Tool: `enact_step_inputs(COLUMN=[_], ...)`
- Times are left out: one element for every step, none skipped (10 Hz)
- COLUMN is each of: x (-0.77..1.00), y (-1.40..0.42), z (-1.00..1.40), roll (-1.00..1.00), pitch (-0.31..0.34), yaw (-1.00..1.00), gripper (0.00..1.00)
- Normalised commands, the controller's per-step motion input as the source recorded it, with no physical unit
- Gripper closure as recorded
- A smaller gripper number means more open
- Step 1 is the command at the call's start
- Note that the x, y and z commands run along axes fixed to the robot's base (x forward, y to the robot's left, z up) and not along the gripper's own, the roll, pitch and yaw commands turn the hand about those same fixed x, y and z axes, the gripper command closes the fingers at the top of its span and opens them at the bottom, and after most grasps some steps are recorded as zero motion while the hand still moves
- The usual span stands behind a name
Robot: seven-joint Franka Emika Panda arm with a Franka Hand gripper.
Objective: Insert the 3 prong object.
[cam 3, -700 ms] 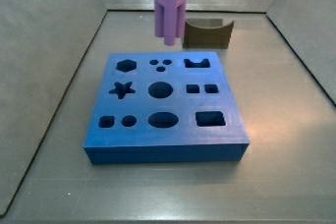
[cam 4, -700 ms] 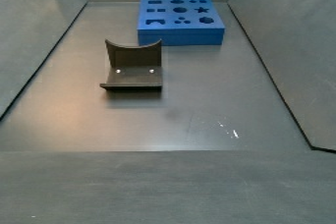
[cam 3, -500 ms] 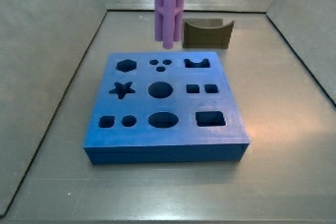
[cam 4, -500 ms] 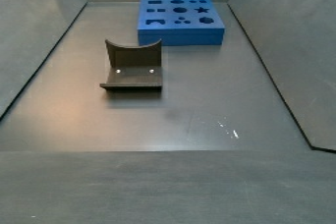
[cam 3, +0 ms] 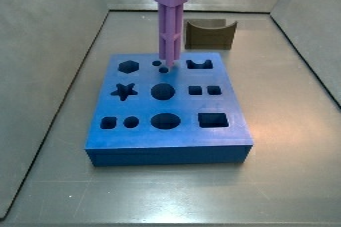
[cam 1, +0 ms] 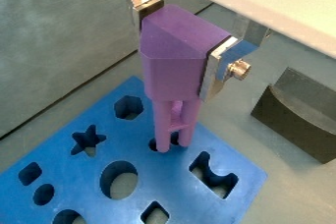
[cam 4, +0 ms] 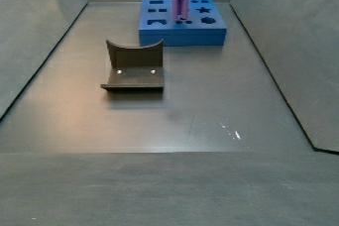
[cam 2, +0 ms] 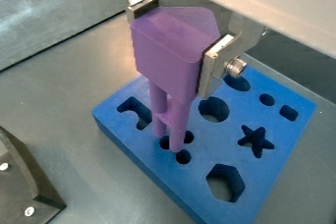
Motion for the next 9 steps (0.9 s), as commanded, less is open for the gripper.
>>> enact_step_inputs(x=[-0.14,-0.26,-0.24,-0.16,0.00,0.00,0.00,0.00,0.00], y=[0.02,0.00,0.00,0.00,0.00,0.00,0.00,0.00,0.00], z=[-0.35,-0.48,-0.28,-0.24,-0.41,-0.58,-0.63,-0.63,-0.58], roll=[0.09,0.14,0.00,-0.03,-0.01,0.00,0.00,0.00,0.02], pitch=[-0.007,-0.083,-0.090,-0.114,-0.091,-0.114,-0.134,-0.143,-0.144], yaw=[0.00,0.00,0.00,0.00,0.00,0.00,0.00,0.00,0.00], gripper=[1.00,1.00,1.00,1.00,1.00,1.00,1.00,1.00,1.00])
